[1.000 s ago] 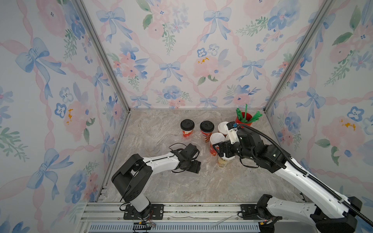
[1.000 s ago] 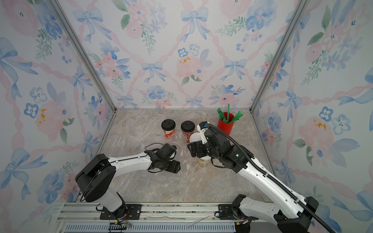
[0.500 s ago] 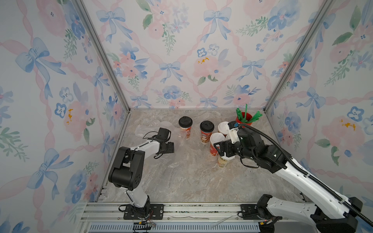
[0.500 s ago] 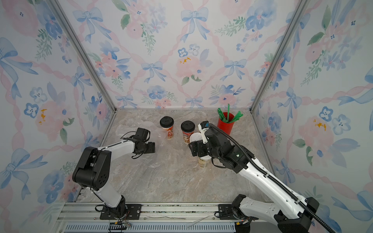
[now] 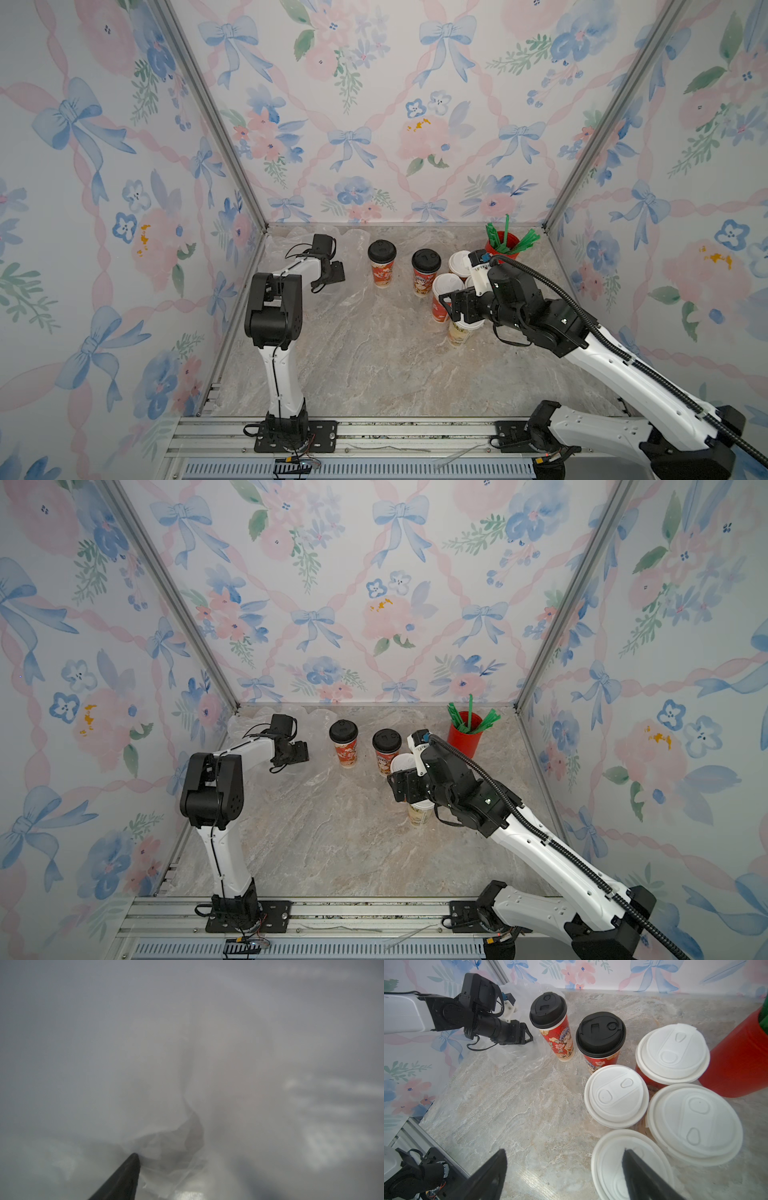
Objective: Pack milk tea into plastic carrier bags
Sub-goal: Move the plastic carrier bag to the corner of the board, then pick up the plastic carrier bag from the corner of the board.
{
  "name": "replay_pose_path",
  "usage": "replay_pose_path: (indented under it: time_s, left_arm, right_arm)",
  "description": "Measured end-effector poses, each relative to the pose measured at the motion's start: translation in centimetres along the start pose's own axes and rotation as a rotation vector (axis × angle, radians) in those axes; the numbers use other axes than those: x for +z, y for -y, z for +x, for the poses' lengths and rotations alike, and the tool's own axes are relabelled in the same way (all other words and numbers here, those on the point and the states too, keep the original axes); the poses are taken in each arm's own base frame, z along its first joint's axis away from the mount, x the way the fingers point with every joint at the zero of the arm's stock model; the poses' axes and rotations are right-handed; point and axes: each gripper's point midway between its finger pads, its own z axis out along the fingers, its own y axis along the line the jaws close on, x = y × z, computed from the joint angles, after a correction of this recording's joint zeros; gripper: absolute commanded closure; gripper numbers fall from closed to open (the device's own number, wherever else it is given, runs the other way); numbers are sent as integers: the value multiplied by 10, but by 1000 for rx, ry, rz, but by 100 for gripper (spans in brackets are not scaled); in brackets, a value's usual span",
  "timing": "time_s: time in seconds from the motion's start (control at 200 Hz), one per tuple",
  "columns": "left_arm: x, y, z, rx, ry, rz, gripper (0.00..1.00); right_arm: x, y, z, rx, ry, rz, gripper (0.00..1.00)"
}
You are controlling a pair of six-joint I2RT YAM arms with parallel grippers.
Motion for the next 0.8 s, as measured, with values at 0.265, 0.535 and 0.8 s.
replay_pose_path:
  time_s: [0.265,0.535,0.8]
  left_arm:
    - [-15,18,-38,0,44,58,36]
    - [-88,20,-86,40,203,52,34]
    - [-75,41,-102,109,214,100,35]
  right_arm:
    - [0,2,-1,4,5,3,12]
    - [-2,4,-4,11,17,4,11]
    - [-1,5,-4,16,16,3,11]
